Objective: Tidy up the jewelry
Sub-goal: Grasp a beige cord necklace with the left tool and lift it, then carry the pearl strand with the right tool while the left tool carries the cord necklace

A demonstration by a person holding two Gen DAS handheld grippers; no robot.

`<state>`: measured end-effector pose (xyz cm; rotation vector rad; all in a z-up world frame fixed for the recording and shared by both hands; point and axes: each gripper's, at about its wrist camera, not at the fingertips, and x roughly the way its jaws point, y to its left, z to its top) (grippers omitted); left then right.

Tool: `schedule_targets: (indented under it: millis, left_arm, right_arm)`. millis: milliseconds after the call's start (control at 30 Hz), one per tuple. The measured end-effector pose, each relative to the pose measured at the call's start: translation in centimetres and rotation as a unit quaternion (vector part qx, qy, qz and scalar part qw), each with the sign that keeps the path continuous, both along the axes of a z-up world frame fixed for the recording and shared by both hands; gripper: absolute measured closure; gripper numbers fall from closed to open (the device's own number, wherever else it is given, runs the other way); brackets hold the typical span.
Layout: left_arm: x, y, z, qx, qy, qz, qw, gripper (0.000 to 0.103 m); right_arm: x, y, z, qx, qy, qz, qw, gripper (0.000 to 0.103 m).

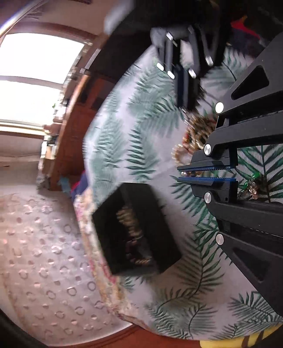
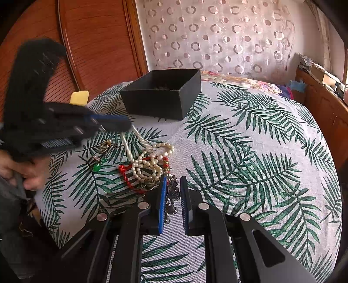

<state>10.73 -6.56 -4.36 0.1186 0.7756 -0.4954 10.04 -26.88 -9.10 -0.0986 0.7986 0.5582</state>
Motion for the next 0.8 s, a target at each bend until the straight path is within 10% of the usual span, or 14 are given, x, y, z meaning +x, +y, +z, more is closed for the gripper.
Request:
schedule_targets:
  millis: [800]
  left_arm:
    - [-1.4, 3.9, 9.3, -0.052, -0.111, 0.051, 0.9912, 0.099]
  right_arm:
    - [0.0, 0.3, 3.8, -0.02, -0.074, -0.008, 0.997, 0.1]
